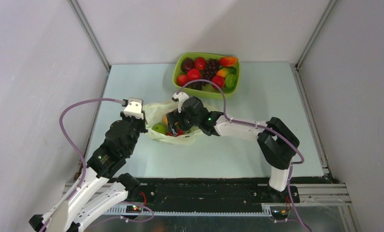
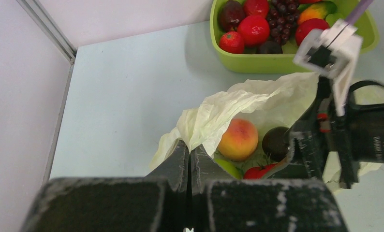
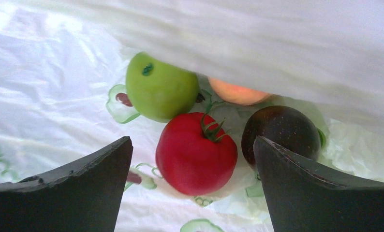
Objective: Place the fake fruits into the plastic bag and tie a complex knot
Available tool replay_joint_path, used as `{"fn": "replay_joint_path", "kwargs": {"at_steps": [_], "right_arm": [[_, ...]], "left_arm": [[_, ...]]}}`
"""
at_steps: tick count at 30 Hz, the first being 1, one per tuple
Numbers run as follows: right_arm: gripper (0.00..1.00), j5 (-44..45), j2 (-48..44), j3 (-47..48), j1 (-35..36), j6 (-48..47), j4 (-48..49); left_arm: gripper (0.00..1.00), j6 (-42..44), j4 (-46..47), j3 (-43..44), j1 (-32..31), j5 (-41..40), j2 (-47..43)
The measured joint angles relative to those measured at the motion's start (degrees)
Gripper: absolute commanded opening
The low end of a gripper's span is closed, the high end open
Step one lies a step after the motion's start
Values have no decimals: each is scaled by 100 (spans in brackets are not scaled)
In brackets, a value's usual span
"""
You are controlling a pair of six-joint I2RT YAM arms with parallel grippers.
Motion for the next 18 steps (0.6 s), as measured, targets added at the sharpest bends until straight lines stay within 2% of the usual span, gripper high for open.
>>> {"fn": "replay_joint_path", "kwargs": {"at_steps": [5, 10, 18], "right_arm": [[99, -2, -717, -122, -70, 39, -315], [93, 127, -1716, -463, -334, 391, -769], [90, 1482, -3237, -1394, -942, 1436, -1794]], "left_arm": [[0, 0, 0, 0, 0, -2, -4], [0, 0, -2, 0, 0, -4, -11], [0, 0, 0, 0, 0, -7, -9]]}}
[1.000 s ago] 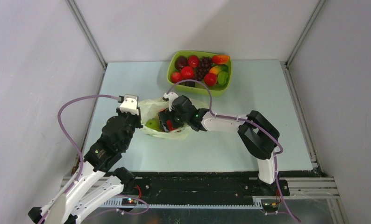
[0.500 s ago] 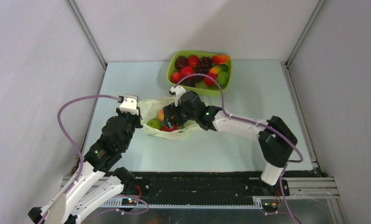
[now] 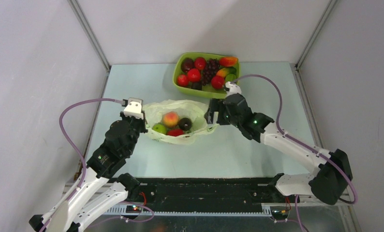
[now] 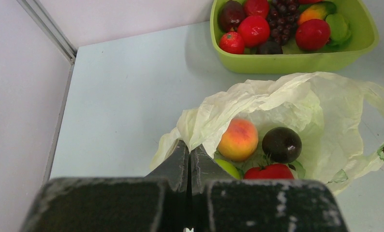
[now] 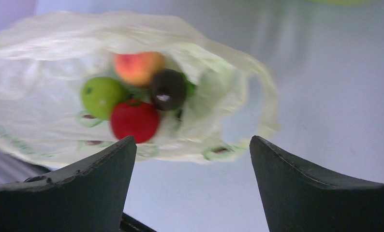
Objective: Place the fake fruits into the plastic bag and tie a complex knot
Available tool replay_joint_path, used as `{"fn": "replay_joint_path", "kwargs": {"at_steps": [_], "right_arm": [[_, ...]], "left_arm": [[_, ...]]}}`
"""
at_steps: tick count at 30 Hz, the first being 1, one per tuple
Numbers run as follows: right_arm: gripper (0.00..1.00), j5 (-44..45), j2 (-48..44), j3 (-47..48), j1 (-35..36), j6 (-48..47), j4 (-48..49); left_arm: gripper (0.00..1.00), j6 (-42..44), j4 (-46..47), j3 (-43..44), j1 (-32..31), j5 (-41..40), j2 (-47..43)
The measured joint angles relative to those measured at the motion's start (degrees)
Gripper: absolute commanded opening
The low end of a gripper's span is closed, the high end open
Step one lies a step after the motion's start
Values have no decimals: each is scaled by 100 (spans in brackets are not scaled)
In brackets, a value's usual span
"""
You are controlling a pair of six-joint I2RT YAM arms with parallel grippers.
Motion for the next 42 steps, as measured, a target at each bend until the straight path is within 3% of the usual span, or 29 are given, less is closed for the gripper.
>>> {"fn": "replay_joint_path", "kwargs": {"at_steps": [8, 20, 35, 37, 39, 42], "right_arm": [[83, 463, -621, -1403, -411, 728, -199], [75, 372, -402, -1458, -505, 835, 511], [57, 369, 225, -1458, -503, 817, 1110], [50, 369, 313, -1458, -505, 785, 1198], [36, 369, 428, -1458, -505, 748, 1325], [7, 317, 616, -1432, -518, 612, 1394]], "left_arm": [[0, 0, -2, 0, 0, 2, 37], [0, 0, 0, 0, 0, 0, 39], [0, 0, 0, 2, 0, 0, 42], [0, 0, 0, 0, 0, 0, 42], [0, 0, -2, 2, 0, 0, 42], [0, 0, 0, 2, 0, 0, 44]]}}
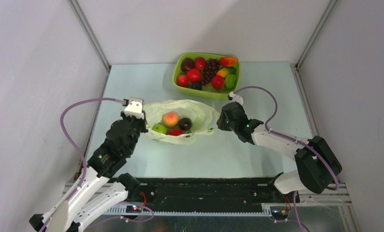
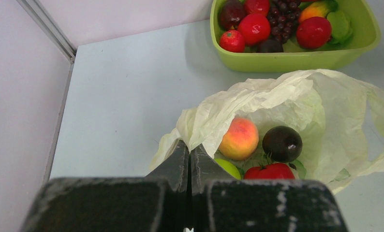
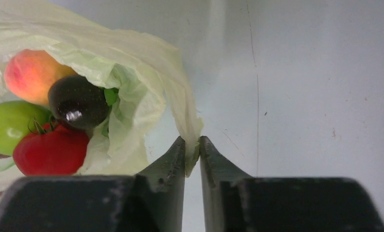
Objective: Place the fake fruits into the plastic bag and tie a complex knot
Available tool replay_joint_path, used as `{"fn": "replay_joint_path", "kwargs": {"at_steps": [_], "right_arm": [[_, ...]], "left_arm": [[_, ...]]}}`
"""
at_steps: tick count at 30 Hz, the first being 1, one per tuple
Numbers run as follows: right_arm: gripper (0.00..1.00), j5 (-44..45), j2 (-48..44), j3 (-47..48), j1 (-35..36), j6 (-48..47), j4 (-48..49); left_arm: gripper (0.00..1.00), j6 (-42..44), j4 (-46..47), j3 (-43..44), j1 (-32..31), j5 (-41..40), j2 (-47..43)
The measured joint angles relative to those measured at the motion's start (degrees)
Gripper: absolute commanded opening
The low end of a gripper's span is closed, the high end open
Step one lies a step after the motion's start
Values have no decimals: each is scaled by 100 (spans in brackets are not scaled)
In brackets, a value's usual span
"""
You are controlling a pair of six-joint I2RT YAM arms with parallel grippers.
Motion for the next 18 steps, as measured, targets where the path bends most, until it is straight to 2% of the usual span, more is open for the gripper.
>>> {"fn": "replay_joint_path", "kwargs": {"at_steps": [1, 6, 9, 13, 15, 18], "right_arm": [[0, -33, 57, 42, -11, -74, -28], [0, -109, 83, 938, -39, -634, -667], [0, -125, -223, 1978, 0, -1165, -1099], [0, -66, -1161, 3211, 308, -1858, -1279], [0, -66, -1598, 3523, 444, -2068, -1276], [0, 52, -2059, 3650, 463, -2273, -1294]], "left_arm": [[0, 0, 0, 0, 0, 0, 7], [0, -11, -151, 162, 0, 24, 197], [0, -120, -485, 907, 0, 223, 520], [0, -448, -885, 2365, 0, 796, 951], [0, -623, -885, 2883, 0, 1121, 1027], [0, -811, -872, 3174, 0, 1561, 1021]]}}
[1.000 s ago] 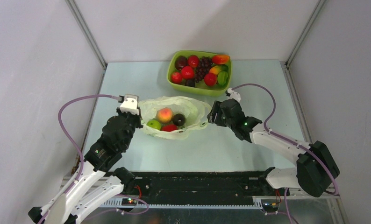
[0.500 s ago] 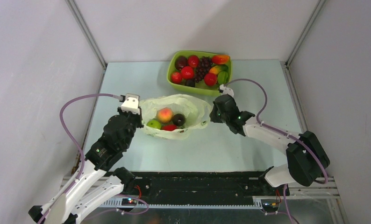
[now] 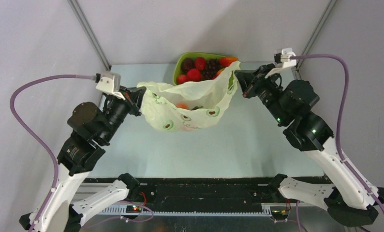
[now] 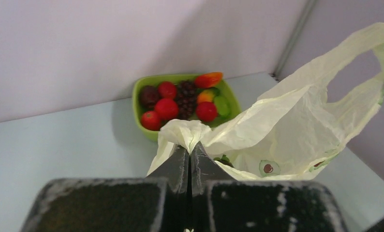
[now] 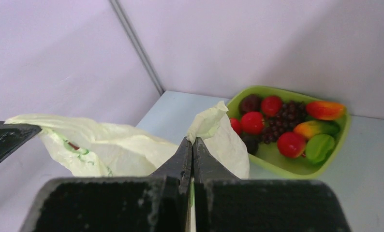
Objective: Place the fake fruits into the plastic bag and tie a complex knot
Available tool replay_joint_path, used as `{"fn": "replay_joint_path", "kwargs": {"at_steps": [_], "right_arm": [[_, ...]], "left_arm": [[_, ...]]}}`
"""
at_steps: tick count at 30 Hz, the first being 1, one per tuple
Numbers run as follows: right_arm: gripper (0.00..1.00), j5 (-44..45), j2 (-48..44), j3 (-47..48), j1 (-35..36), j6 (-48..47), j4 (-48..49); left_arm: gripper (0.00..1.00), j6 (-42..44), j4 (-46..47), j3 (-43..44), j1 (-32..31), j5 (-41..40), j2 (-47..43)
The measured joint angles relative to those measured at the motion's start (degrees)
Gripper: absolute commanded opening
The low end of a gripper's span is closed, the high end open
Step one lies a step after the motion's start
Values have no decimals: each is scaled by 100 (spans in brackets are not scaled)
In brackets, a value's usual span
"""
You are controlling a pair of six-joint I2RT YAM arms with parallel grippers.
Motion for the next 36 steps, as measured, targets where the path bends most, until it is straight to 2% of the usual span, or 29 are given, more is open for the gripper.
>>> {"fn": "replay_joint_path", "kwargs": {"at_steps": [4, 9, 11, 12, 13, 14, 15, 16, 17, 18, 20, 24, 29, 36], "right_arm": [[0, 251, -74, -140, -24, -166, -179], [0, 584, 205, -511, -24, -374, -741], [4, 732, 278, -623, -24, -422, -999], [17, 824, 278, -675, -24, -439, -1126], [23, 909, 262, -702, -26, -461, -1224], [38, 966, 234, -723, -26, -461, -1266], [47, 1036, 188, -752, -33, -503, -1309], [63, 1084, 133, -772, -35, -503, -1351], [70, 1121, 74, -785, -35, -542, -1392], [82, 1147, -9, -791, -35, -573, -1443], [95, 1134, -216, -802, -35, -697, -1473], [99, 691, -601, -811, -26, -957, -1364], [99, -876, -881, -815, 57, -1322, -787], [99, -3119, -157, -815, 426, -1558, 339]], "left_arm": [[0, -105, -9, -20, 0, 584, 140], [0, -81, -13, -455, 0, 1121, 599], [0, -50, -22, -693, 0, 1303, 817], [0, -48, -46, -796, 0, 1401, 903], [0, -50, -57, -870, 0, 1467, 955], [0, -52, -76, -909, 0, 1556, 977], [0, -57, -118, -918, 0, 1620, 986], [0, -68, -116, -916, 0, 1679, 984], [0, -101, -111, -909, 0, 1718, 962], [0, -120, -129, -898, 0, 1740, 946], [0, -219, -212, -831, 0, 1759, 922], [0, -396, -431, -640, 0, 1810, 911], [0, -557, -726, -439, 0, 1843, 903], [0, -706, -988, -426, 0, 1908, 807]]}}
